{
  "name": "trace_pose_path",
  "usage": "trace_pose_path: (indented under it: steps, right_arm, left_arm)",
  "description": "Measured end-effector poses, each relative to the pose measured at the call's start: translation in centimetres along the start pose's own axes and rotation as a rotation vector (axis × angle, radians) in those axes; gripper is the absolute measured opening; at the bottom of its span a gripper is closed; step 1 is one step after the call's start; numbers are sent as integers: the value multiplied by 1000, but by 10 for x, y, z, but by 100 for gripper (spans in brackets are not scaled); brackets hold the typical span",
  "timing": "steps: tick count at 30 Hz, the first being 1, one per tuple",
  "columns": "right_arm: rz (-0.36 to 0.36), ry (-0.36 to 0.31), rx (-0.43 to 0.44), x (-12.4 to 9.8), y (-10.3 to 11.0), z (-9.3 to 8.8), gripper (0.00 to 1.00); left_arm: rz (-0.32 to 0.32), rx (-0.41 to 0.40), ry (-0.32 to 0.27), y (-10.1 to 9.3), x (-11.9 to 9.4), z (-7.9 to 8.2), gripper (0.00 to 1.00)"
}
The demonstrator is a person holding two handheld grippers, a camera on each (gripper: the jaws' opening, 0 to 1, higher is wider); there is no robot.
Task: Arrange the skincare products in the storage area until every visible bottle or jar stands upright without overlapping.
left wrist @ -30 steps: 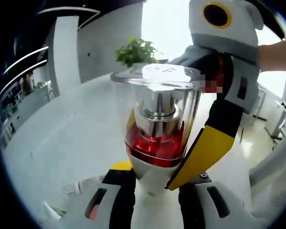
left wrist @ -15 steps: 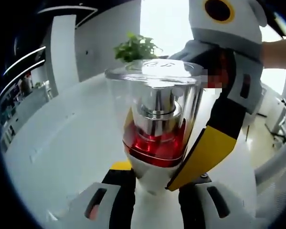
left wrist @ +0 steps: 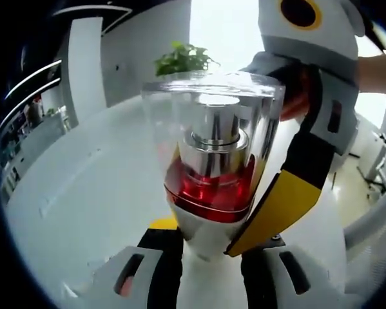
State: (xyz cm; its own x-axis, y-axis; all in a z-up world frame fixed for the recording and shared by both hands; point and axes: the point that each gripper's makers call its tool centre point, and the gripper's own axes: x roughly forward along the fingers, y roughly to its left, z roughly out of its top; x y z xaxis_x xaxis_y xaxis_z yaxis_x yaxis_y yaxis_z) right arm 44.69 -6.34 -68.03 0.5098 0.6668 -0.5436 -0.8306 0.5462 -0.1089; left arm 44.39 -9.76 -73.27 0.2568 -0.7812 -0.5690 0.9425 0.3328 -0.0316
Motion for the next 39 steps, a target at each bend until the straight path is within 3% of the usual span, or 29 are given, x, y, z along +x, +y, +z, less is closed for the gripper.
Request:
trace_pose_path:
  steps: [9, 19, 28, 39]
  right_arm:
    - [-8, 14, 6, 0, 1, -4, 33]
    - [-24, 33, 18, -7, 8, -11, 44]
    - [-45, 18, 41, -14, 18, -10, 53]
    - [-81, 11, 111, -23, 43, -20, 61]
  left_arm:
    - [-6, -2, 23, -1, -1, -5, 31]
    - [-21, 3, 63, -5, -12, -14, 35]
    - [12, 3, 86, -2, -36, -25, 42]
    - [76, -24, 84, -1, -83, -43, 51]
